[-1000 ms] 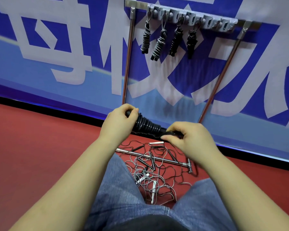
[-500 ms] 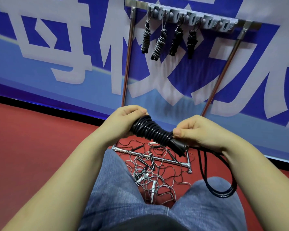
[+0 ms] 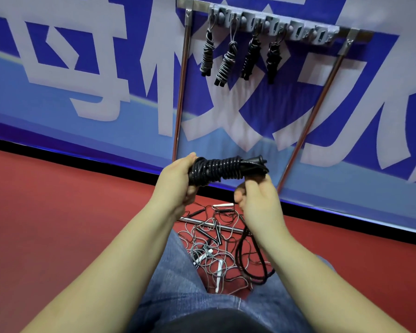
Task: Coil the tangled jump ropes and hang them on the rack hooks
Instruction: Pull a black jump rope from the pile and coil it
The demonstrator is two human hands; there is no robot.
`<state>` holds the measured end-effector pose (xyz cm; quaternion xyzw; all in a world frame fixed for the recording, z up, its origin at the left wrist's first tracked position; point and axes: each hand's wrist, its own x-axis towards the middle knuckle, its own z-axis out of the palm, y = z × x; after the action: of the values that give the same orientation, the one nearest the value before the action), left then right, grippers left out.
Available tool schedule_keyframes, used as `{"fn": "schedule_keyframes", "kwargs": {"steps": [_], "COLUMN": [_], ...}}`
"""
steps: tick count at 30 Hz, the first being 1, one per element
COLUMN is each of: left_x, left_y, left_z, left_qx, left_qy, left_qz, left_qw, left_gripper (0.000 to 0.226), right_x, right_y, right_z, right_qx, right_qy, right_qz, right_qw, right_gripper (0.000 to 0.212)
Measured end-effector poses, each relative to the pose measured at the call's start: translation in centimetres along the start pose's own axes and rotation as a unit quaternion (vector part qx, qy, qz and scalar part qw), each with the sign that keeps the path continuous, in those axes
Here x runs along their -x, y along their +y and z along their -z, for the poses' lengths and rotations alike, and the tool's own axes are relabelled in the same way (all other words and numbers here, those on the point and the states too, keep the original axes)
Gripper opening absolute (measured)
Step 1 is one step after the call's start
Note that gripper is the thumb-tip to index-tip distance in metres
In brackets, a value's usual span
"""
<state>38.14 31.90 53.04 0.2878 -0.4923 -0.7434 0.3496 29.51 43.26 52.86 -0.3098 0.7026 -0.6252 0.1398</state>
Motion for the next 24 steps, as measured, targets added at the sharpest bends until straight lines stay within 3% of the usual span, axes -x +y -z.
{"fn": "schedule_keyframes", "kwargs": {"steps": [6,9,15,18,21,24], "left_x": [0.0,0.1,0.6,0.5,0.0,-0.1], "left_y": [-0.1,-0.7,-0.6,-0.3,0.2,0.3], "left_z": [-0.4,-0.2,0.4,0.8,1.5,1.8], "left_qx": [-0.070,-0.111,-0.259,-0.313,-0.350,-0.378], "left_qy": [0.106,0.117,0.153,0.167,0.180,0.162], "left_qz": [-0.039,-0.116,-0.242,-0.249,-0.238,-0.228], "left_qw": [0.991,0.980,0.922,0.901,0.888,0.882], "left_gripper": [0.035,0.029,0.014,0.011,0.011,0.012], "right_x": [0.4,0.5,0.2,0.1,0.2,-0.5], "right_y": [-0.5,-0.4,0.7,0.6,-0.2,-1.6], "right_z": [0.0,-0.1,-0.1,1.1,2.5,3.6], "right_qx": [-0.065,-0.001,-0.034,-0.023,0.087,0.306], "right_qy": [-0.067,-0.062,-0.130,-0.221,-0.275,-0.234], "right_qz": [-0.041,-0.080,-0.180,-0.169,-0.119,-0.006], "right_qw": [0.995,0.995,0.974,0.960,0.950,0.923], "right_gripper": [0.028,0.043,0.064,0.038,0.022,0.017]}}
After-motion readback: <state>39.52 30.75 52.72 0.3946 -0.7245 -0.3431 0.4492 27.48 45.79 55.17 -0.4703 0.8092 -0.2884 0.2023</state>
